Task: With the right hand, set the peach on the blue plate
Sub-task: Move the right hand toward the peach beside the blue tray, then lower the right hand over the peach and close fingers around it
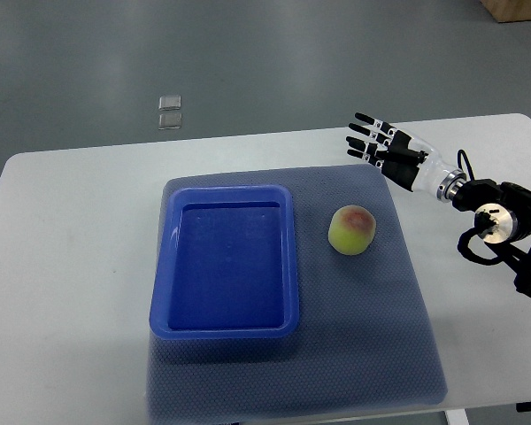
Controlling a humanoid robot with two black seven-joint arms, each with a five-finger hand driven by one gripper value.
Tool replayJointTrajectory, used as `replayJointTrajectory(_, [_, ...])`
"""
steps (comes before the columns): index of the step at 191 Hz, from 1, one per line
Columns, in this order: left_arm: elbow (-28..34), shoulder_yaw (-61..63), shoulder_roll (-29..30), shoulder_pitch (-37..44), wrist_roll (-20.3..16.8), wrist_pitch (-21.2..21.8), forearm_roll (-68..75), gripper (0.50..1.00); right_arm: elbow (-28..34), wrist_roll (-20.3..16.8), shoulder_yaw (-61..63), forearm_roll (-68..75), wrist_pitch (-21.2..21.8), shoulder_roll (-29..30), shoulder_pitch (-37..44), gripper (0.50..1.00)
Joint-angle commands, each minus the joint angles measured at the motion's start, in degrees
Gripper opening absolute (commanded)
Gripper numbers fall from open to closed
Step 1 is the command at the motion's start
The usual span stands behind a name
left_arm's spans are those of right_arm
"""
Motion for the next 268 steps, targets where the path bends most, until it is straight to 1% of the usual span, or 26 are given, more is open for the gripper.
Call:
replayJointTrajectory(1, [-0.1,0.1,0.0,0.6,0.1,-0.4,0.1,1.0,0.0,0.1,0.0,0.1,0.3,0.1,0.0,0.928])
replayJointTrajectory(76, [-0.4,-0.4,0.0,0.8,0.1,-0.6,0.0,1.0,0.0,0.1,-0.2,-0.8,-0.1,0.2,0.2,0.928])
replayJointTrajectory(77, [-0.4,-0.4,0.0,0.8,0.1,-0.6,-0.1,1.0,0.0,0.1,-0.1,-3.1,-0.1,0.1,0.4,0.928])
replayJointTrajectory(83, [-0.3,-0.5,0.0,0.7,0.1,-0.5,-0.1,1.0,-0.1,0.2,-0.1,-5.4,0.0,-0.2,0.4,0.928])
replayJointTrajectory(105, [0.3,-0.4,0.0,0.8,0.1,-0.3,-0.1,1.0,0.1,0.3,0.2,-11.0,-0.1,-0.4,1.1,0.928])
replayJointTrajectory(126, [-0.1,-0.3,0.0,0.8,0.1,-0.3,-0.1,1.0,2.1,0.3,-0.2,-16.6,0.0,-1.0,2.0,0.928])
replayJointTrajectory(146, [-0.3,-0.3,0.0,0.7,0.1,-0.4,-0.1,1.0,3.5,0.3,-0.1,-28.6,0.1,-2.3,2.2,0.928])
replayJointTrajectory(156, [-0.3,-0.3,0.0,0.7,0.1,-0.4,-0.1,1.0,3.5,0.3,-0.1,-28.6,0.1,-2.3,2.2,0.928])
replayJointTrajectory(157, [-0.2,-0.3,0.0,0.8,0.1,-0.4,-0.1,1.0,3.6,0.5,-0.1,-33.4,0.3,-2.5,2.5,0.928])
replayJointTrajectory(171, [-0.1,-0.3,0.0,0.7,0.1,-0.3,-0.1,1.0,4.6,0.5,-0.1,-38.1,0.9,-2.7,3.1,0.928])
replayJointTrajectory(195, [-0.1,-0.3,0.0,0.8,0.1,-0.3,-0.1,1.0,7.7,0.5,-0.2,-42.1,2.4,-5.3,4.8,0.928])
replayJointTrajectory(207, [-0.2,-0.3,0.0,0.8,0.1,-0.3,-0.1,1.0,8.4,0.5,-0.3,-43.9,3.6,-6.3,6.0,0.928])
replayJointTrajectory(216, [-0.2,-0.3,0.0,0.8,0.1,-0.3,-0.1,1.0,8.9,0.5,-0.6,-46.2,5.3,-7.0,7.1,0.928])
replayJointTrajectory(226, [-0.2,-0.3,0.0,0.8,0.1,-0.3,-0.1,1.0,8.9,0.5,-0.6,-46.2,5.4,-7.0,7.1,0.928])
replayJointTrajectory(227, [-0.2,-0.3,0.0,0.7,0.1,-0.4,-0.1,1.0,9.4,0.5,-1.2,-48.2,7.0,-7.7,8.0,0.928])
replayJointTrajectory(239, [-0.2,-0.3,0.0,0.8,0.1,-0.3,-0.1,1.0,10.6,0.5,-2.2,-51.1,8.9,-9.0,8.7,0.93])
replayJointTrajectory(249, [-0.2,-0.3,0.0,0.8,0.1,-0.3,-0.1,1.0,10.6,0.5,-2.2,-51.1,8.9,-9.0,8.7,0.93])
replayJointTrajectory(250, [-0.2,-0.3,0.0,0.8,0.1,-0.4,-0.1,1.0,12.0,0.5,-3.6,-54.2,9.7,-9.9,9.1,0.928])
replayJointTrajectory(258, [-0.2,-0.3,0.0,0.7,0.1,-0.3,-0.1,1.0,12.9,0.5,-4.6,-57.6,10.0,-10.4,9.5,0.928])
replayJointTrajectory(268, [-0.2,-0.3,0.0,0.7,0.1,-0.3,-0.1,1.0,12.9,0.5,-4.6,-57.6,10.0,-10.4,9.5,0.928])
